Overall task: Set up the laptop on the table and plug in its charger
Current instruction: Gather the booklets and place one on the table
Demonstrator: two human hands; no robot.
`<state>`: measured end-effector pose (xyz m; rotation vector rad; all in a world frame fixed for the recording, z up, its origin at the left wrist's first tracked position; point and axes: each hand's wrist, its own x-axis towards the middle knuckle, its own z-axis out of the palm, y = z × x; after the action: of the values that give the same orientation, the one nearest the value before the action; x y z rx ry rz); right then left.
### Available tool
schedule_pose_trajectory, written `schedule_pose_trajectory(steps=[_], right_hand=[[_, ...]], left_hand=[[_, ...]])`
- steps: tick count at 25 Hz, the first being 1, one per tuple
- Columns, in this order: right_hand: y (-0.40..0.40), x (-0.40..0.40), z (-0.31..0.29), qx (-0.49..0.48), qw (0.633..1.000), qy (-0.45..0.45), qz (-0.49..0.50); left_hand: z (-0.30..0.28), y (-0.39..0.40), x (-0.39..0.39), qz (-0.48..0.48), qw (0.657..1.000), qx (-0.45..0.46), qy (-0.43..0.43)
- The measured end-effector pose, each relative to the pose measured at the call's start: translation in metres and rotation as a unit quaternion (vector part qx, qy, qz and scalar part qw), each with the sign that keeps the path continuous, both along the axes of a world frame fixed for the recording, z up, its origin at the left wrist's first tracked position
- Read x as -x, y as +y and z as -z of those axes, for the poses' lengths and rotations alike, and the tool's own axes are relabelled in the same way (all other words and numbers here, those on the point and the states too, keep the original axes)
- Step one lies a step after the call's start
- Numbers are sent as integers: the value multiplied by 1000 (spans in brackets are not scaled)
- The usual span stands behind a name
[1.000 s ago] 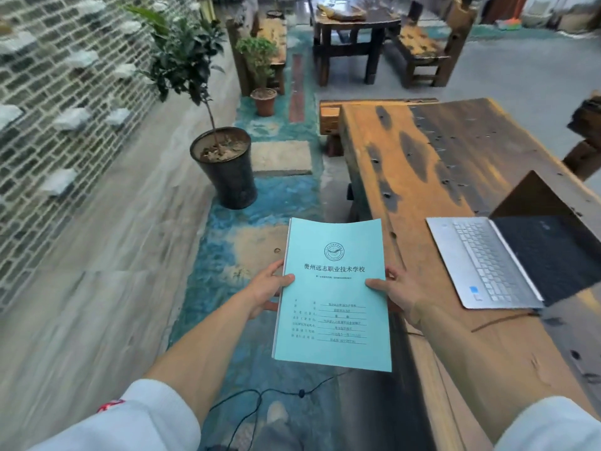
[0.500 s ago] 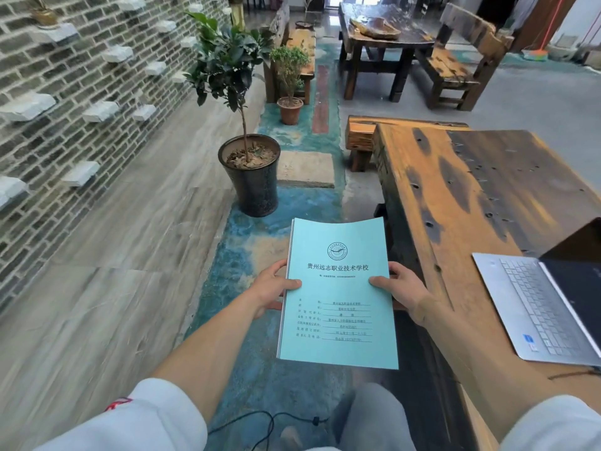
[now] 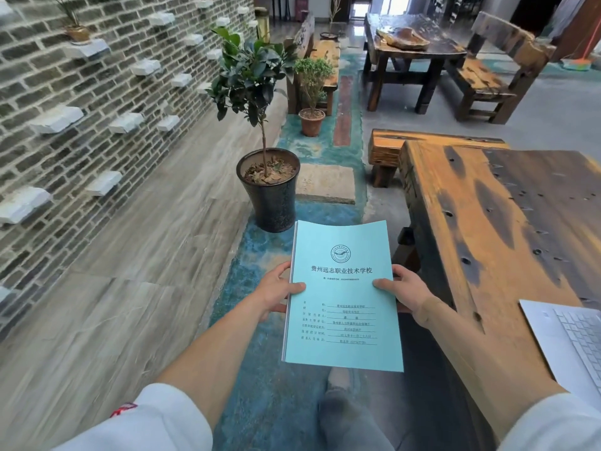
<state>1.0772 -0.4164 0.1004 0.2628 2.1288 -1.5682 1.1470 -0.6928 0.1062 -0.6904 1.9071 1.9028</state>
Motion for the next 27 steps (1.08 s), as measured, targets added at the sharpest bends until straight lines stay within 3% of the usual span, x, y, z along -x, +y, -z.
schedule_pose_trajectory(steps=[11, 27], right_hand=[[20, 181, -5, 39, 999, -33, -8], [50, 307, -16, 29, 996, -22, 86]], left_hand=[[-6, 20, 182, -3, 1000, 12, -12], [2, 37, 365, 92, 996, -2, -16]])
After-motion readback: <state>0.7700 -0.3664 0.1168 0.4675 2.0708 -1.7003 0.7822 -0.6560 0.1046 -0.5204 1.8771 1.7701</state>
